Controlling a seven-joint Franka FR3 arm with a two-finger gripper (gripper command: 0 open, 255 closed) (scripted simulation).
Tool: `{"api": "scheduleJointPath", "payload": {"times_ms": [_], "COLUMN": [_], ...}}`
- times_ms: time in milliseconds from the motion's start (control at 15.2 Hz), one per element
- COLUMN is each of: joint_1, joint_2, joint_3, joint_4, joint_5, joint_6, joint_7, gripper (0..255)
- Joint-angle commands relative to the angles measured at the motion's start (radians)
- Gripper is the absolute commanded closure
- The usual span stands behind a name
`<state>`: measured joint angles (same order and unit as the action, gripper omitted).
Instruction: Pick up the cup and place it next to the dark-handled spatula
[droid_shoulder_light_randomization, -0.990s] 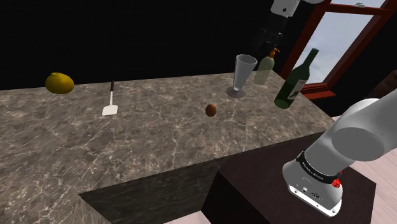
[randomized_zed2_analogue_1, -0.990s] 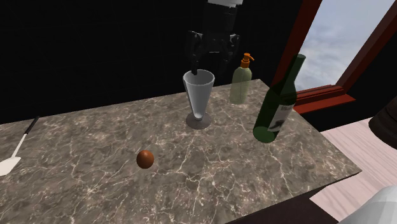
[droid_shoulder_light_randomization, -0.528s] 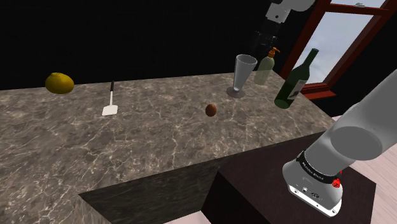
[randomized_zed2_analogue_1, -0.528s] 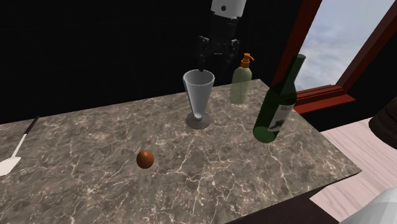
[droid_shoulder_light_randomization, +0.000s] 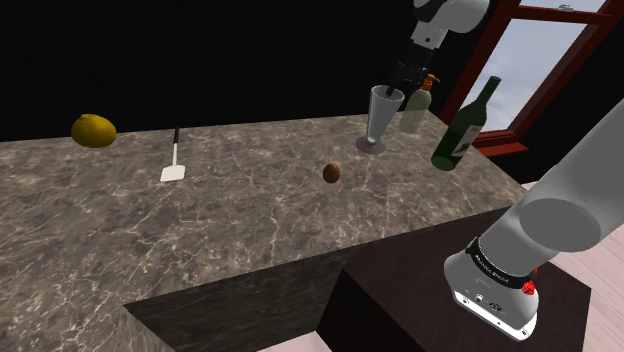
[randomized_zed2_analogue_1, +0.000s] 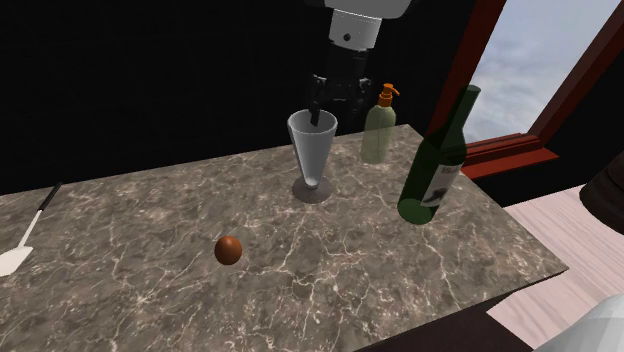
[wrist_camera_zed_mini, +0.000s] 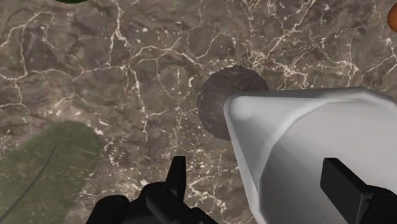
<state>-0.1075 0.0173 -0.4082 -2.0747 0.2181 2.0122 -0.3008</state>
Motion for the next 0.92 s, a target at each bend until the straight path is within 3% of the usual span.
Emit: {"api": "scheduleJointPath", "payload": {"times_ms": [0,462,528,858], "joint_1": [0.001,0.001,0.001,0.001], "joint_2": [0.008,0.008,0.008,0.008], "joint_3": [0.001,0.001,0.001,0.001], "joint_4": [-0.01,-0.01,-0.01,-0.01], "joint_5": [0.005,0.005,0.005,0.005], "joint_6": [0.018,0.018,0.018,0.018], "joint_7": [-0.004,-0.004,-0.004,-0.004], "gripper": [0,0,255,255]}}
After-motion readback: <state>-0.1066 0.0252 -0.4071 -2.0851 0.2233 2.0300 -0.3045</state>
